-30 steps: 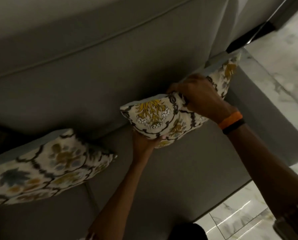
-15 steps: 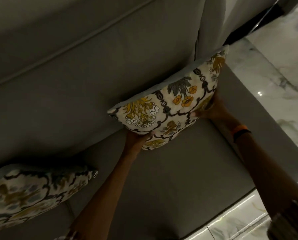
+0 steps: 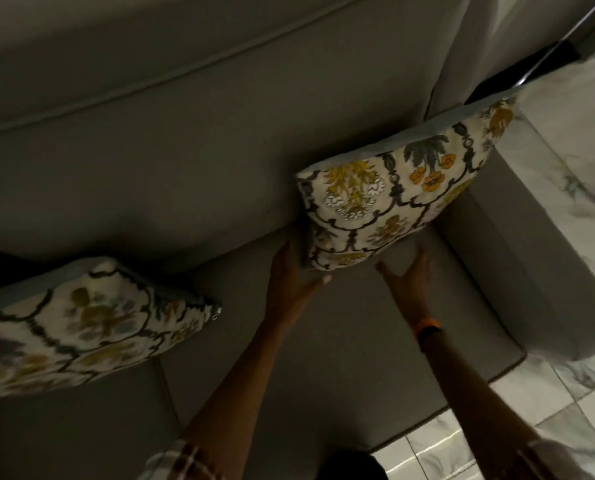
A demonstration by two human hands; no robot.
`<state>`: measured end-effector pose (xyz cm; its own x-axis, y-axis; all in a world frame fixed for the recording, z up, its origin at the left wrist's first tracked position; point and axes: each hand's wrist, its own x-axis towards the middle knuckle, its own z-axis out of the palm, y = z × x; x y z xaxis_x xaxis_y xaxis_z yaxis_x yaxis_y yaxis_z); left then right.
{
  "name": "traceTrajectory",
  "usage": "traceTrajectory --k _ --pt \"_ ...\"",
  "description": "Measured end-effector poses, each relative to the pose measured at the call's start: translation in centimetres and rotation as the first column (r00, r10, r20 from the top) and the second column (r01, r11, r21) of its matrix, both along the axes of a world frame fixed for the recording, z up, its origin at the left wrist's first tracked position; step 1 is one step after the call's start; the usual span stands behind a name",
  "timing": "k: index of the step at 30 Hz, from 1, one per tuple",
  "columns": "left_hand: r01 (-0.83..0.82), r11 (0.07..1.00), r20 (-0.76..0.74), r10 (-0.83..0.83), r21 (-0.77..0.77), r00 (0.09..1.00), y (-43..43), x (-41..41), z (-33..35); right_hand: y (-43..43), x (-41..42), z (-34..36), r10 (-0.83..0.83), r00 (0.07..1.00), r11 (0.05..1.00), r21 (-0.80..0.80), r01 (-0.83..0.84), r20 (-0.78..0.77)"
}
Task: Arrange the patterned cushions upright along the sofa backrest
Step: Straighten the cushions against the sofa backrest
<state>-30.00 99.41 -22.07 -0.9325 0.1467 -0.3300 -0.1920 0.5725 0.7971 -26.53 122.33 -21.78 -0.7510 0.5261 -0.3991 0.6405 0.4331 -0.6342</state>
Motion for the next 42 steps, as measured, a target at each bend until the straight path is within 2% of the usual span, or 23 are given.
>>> traceTrajectory --k 2,4,7,11,14,18,20,22,25,27,29,31,34,36,38,40,42 --pt "0.136 0.955 -0.055 -0.156 -0.263 0.986 -4.8 4.8 -1.1 -6.3 3.8 -0.1 0.128 0.991 0.982 0.138 -0.132 0.043" --pt "0.269 0.855 -0.083 -0.338 -0.444 0.938 -10.8 9.6 -2.0 -13.2 7.6 -0.5 0.333 0.941 0.902 0.267 -0.338 0.066" --pt "0.287 0.796 -0.152 -0.424 -0.533 0.893 -20.0 15.3 -2.4 -23.6 12.5 -0.8 0.524 0.846 0.787 0.322 -0.526 0.100" --pt "0.234 0.782 -0.154 -0.386 -0.578 0.910 -33.9 21.6 -1.3 -37.4 18.3 -0.2 0.630 0.763 0.696 0.328 -0.639 0.148" --pt "0.165 0.789 -0.087 -0.266 -0.592 0.960 -46.3 26.0 -0.8 -48.8 21.6 -0.6 0.661 0.730 0.659 0.333 -0.675 0.171" --pt "-0.061 0.798 -0.120 -0.014 -0.599 0.993 -63.7 32.2 -1.6 -64.1 24.7 -2.2 0.705 0.695 0.677 0.156 -0.719 0.141" --pt "-0.186 0.775 -0.071 0.181 -0.604 0.981 -72.7 35.9 -3.0 -71.5 26.3 -2.7 0.695 0.715 0.719 -0.084 -0.690 0.077" --pt "-0.318 0.731 0.015 0.409 -0.603 0.912 -79.9 38.8 -3.5 -77.7 27.6 -3.4 0.614 0.786 0.750 -0.361 -0.554 0.072" --pt "-0.570 0.646 0.135 0.713 -0.508 0.688 -88.2 41.7 -3.6 -85.6 29.6 -4.5 0.549 0.824 0.714 -0.593 -0.372 0.143" --pt "-0.686 0.623 0.313 0.782 -0.376 0.539 -91.4 42.3 -4.0 -88.3 30.6 -4.7 0.581 0.802 0.657 -0.662 -0.361 0.138" --pt "-0.783 0.577 0.489 0.765 -0.233 0.419 -93.6 42.4 -4.1 -89.7 31.0 -4.9 0.574 0.809 0.668 -0.643 -0.375 0.124" --pt "-0.809 0.573 0.534 0.728 -0.129 0.430 -94.4 41.9 -3.8 -90.4 30.7 -4.1 0.515 0.849 0.717 -0.601 -0.353 0.115" --pt "-0.844 0.536 0.455 0.758 -0.029 0.467 -95.8 40.5 -2.8 -91.6 29.4 -1.6 0.457 0.889 0.741 -0.542 -0.397 -0.027" --pt "-0.852 0.520 0.343 0.791 0.058 0.506 -96.6 38.9 -1.6 -92.1 28.4 -0.5 0.440 0.888 0.751 -0.488 -0.444 -0.132" --pt "-0.833 0.543 0.202 0.809 0.105 0.553 -97.7 37.1 -0.5 -93.0 26.5 0.3 0.417 0.881 0.767 -0.434 -0.473 -0.222" --pt "-0.800 0.578 0.046 0.806 0.161 0.591 -98.9 35.1 0.8 -94.3 24.1 1.2 0.426 0.865 0.772 -0.393 -0.500 -0.264" --pt "-0.741 0.634 -0.032 0.764 0.220 0.644 -100.1 33.4 1.4 -95.7 22.0 1.4 0.491 0.834 0.729 -0.404 -0.552 -0.253"
